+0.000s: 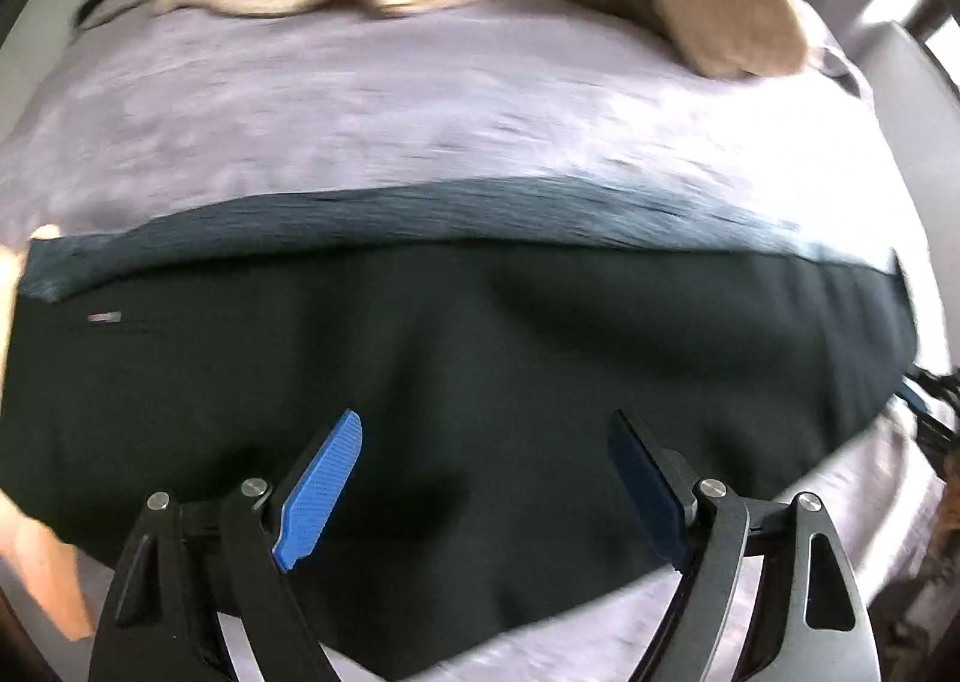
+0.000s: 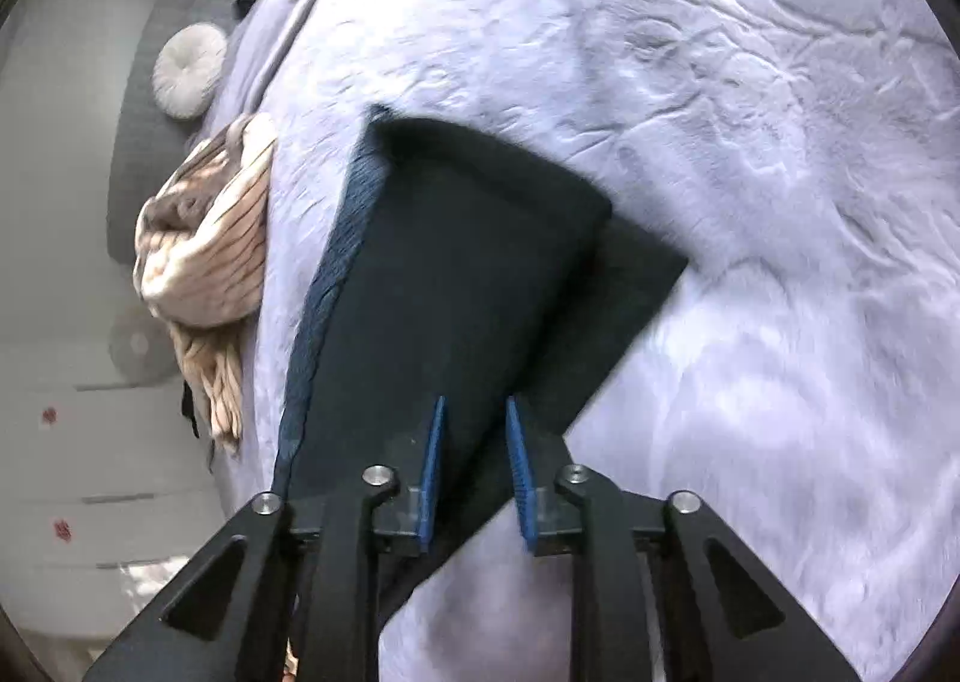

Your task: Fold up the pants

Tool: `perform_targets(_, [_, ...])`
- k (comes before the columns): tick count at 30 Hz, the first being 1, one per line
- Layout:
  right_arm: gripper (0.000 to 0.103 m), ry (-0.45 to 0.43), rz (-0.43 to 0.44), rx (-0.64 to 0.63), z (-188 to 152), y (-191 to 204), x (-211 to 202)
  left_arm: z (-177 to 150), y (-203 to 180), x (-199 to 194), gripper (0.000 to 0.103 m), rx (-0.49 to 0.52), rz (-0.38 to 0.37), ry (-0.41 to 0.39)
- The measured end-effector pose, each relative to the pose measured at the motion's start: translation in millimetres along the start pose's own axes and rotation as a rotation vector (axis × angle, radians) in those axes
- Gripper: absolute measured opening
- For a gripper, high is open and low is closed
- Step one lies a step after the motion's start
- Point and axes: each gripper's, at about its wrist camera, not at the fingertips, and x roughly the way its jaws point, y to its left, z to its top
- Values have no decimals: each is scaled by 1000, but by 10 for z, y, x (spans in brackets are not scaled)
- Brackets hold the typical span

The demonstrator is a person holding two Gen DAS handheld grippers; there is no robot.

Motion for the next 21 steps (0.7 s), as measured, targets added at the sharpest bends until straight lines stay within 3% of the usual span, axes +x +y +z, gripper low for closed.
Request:
perform_targets(3, [27,-10,41,-3,52,15,110,-67,260,104,85,-19,46,28])
perform_targets(5, [12,-8,46,9,81,-2,147,-104,308,210,85,-11,74,55])
perform_targets(6, [9,1,50,23,80,-7,140,-131,352,234,85,-5,74,67])
perform_targets(10, [8,13,37,-37,-42,67,-70,-202,433,205,85,27,49,84])
perform_targets(12, [8,44,-50,-68,-30,7,28,-240,443,239,85,62,54,93])
perform_targets(15, [8,95,-24,15,12,-221,170,-285,421,245,86,95,76,108])
perform_targets(16, [17,92,-10,39,13,-246,143,-280,404,230,86,98,76,120])
perform_targets(18, [28,79,-69,15,-26,-153,-19,-245,366,141,86,98,75,123])
perform_targets(21, [28,21,-12,-109,-94,158,-333,-84,282,-79,85,97,32,70])
